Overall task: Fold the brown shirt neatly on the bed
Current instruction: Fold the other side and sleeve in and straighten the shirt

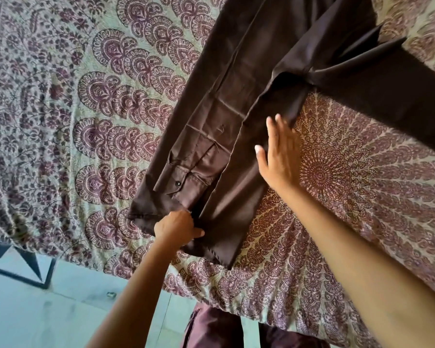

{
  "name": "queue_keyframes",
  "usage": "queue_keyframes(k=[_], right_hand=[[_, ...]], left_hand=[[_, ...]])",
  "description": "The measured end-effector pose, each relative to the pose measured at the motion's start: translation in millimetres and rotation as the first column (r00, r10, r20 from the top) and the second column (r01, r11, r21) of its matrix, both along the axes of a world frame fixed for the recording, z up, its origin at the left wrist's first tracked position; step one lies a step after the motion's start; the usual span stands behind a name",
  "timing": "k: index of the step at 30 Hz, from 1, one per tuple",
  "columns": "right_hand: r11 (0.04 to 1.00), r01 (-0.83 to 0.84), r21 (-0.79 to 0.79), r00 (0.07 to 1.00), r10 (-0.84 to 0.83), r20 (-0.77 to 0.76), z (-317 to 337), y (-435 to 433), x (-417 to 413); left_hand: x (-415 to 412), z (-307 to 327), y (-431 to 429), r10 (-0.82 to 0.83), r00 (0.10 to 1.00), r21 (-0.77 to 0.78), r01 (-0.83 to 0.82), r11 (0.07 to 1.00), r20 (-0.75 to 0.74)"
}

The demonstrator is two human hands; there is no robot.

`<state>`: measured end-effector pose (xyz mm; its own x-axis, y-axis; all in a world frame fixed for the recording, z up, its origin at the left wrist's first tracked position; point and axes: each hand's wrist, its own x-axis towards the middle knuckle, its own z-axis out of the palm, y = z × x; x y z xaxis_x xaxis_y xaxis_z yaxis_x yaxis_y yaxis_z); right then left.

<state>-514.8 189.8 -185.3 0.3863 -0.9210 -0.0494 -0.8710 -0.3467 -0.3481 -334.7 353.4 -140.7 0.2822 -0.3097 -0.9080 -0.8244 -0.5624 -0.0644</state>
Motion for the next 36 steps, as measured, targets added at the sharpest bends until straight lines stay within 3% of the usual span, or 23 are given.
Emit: queue_keyframes(k=[2, 7, 11, 14, 17, 19, 22, 25, 29, 31, 33, 35, 36], right_hand=[[0.999, -0.008, 0.033, 1.000, 0.008, -0.005, -6.6, 44.3, -15.0], [0.972, -0.159, 0.174, 0.968, 0.188, -0.165, -14.9, 121.7, -40.5], [0.989, -0.088, 0.121, 0.983, 0.106, -0.148, -9.0, 128.0, -40.6], [0.992, 0.095, 0.080, 0.995, -0.093, -0.029, -0.1, 115.6, -33.7], [0.881, 0.374, 0.288, 0.892, -0.427, 0.146, 12.5, 92.9, -23.6], [0.816, 0.432, 0.384, 0.855, -0.506, 0.112, 12.3, 76.9, -24.8], [0.801, 0.424, 0.422, 0.867, -0.494, 0.066, 11.5, 68.1, -41.2], [0.786, 0.448, 0.426, 0.850, -0.522, 0.068, 14.2, 74.3, -64.3], [0.817, 0.449, 0.361, 0.855, -0.511, 0.093, 15.9, 51.3, -78.8], [0.818, 0.470, 0.332, 0.831, -0.536, 0.146, 15.9, 19.4, -79.2], [0.813, 0.463, 0.353, 0.807, -0.552, 0.210, 17.7, -15.5, -76.6], [0.708, 0.473, 0.524, 0.664, -0.678, 0.316, 21.5, -51.2, -70.6], [0.603, 0.454, 0.656, 0.512, -0.779, 0.363, 24.0, -67.9, -66.0]], left_hand=[[-0.5, 2.9, 1.9, 0.014, 1.000, 0.012, -0.014, 1.000, -0.011], [-7.9, 16.2, -9.7, -0.112, 0.984, -0.032, 0.118, 0.992, 0.140], [-10.2, 30.5, -34.1, -0.062, 0.979, -0.249, 0.111, 0.962, 0.197], [-16.9, 29.6, -57.3, 0.177, 0.984, -0.492, -0.167, 0.855, -0.026], [-28.5, 19.8, -81.4, 0.358, 0.895, -0.610, -0.445, 0.656, -0.267], [-36.4, 9.5, -100.6, 0.379, 0.855, -0.630, -0.518, 0.579, -0.354], [-45.8, -3.4, -135.3, 0.318, 0.871, -0.638, -0.491, 0.593, -0.375], [-47.3, -11.9, -159.8, 0.272, 0.898, -0.581, -0.433, 0.689, -0.347], [-37.8, -10.3, -166.5, 0.241, 0.971, -0.553, -0.206, 0.808, -0.010], [-39.6, -4.6, -171.8, 0.207, 0.971, -0.616, -0.090, 0.782, 0.122], [-48.1, -1.0, -184.7, 0.183, 0.977, -0.689, -0.062, 0.722, 0.105], [-58.3, 0.2, -203.3, 0.155, 0.987, -0.749, -0.078, 0.657, 0.033], [-62.5, 0.3, -212.6, 0.143, 0.990, -0.776, -0.097, 0.624, -0.009]])
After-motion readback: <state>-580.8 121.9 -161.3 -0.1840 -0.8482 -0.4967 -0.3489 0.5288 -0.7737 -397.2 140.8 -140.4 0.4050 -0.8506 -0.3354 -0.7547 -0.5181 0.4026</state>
